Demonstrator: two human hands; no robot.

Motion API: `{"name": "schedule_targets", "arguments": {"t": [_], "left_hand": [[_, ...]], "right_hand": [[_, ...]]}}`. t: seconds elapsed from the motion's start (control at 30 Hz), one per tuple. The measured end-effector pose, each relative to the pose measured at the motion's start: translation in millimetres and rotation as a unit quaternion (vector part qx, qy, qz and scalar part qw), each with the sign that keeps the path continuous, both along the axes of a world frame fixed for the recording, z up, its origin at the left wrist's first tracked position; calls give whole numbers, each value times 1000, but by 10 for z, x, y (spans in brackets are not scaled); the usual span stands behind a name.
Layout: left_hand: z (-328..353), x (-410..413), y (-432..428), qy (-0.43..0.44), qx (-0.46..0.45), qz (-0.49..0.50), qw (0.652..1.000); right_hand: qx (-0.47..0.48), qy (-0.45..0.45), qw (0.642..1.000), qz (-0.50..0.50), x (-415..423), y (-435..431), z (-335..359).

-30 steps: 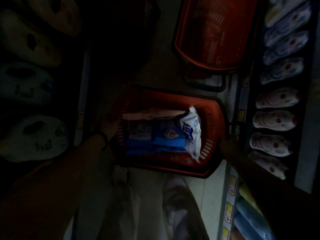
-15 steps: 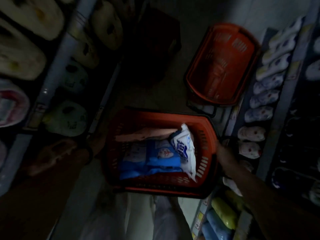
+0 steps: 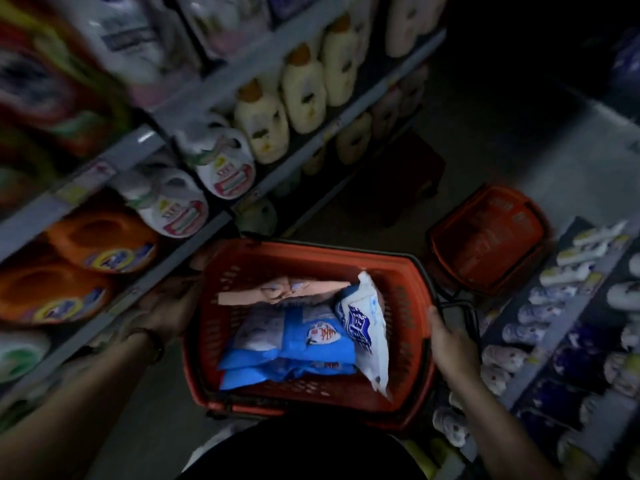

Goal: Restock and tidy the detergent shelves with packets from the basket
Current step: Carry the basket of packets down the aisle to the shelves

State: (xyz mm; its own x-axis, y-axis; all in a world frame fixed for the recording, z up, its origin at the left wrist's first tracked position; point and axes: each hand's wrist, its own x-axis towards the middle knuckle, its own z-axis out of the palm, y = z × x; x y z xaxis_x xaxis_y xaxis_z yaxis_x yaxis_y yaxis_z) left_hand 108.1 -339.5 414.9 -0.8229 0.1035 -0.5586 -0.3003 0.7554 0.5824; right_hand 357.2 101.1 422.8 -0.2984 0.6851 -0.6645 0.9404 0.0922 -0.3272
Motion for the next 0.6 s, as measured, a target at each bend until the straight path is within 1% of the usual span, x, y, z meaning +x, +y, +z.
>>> {"name": "schedule_targets", "arguments": {"t": [0.07, 0.13, 0.17, 0.27, 0.37, 0.4, 0.47, 0.6], "left_hand": [[153, 257, -412, 3, -44, 40, 998], [330, 586, -781, 28, -64, 65, 995], [386, 766, -935, 39, -55, 86, 994], [534, 1392, -1522, 35, -29, 176, 983], [632, 2058, -2133, 33, 0, 248, 968], [665, 2296, -2380, 39, -1, 273, 961], [673, 2659, -2754, 40, -9, 316, 948], [703, 3351, -3540, 54, -9, 405, 912]], "right_hand": [[9, 16, 999, 43, -63, -225, 164], [23, 32, 995, 87, -204, -468, 343], [28, 31, 993, 108, -291, -598, 423], [31, 27, 980, 193, -433, -1072, 652], [29, 59, 967, 248, -462, -1627, 758], [30, 66, 959, 274, -504, -1902, 790], [43, 51, 939, 338, -592, -2332, 822], [58, 51, 891, 448, -825, -3297, 864]]}}
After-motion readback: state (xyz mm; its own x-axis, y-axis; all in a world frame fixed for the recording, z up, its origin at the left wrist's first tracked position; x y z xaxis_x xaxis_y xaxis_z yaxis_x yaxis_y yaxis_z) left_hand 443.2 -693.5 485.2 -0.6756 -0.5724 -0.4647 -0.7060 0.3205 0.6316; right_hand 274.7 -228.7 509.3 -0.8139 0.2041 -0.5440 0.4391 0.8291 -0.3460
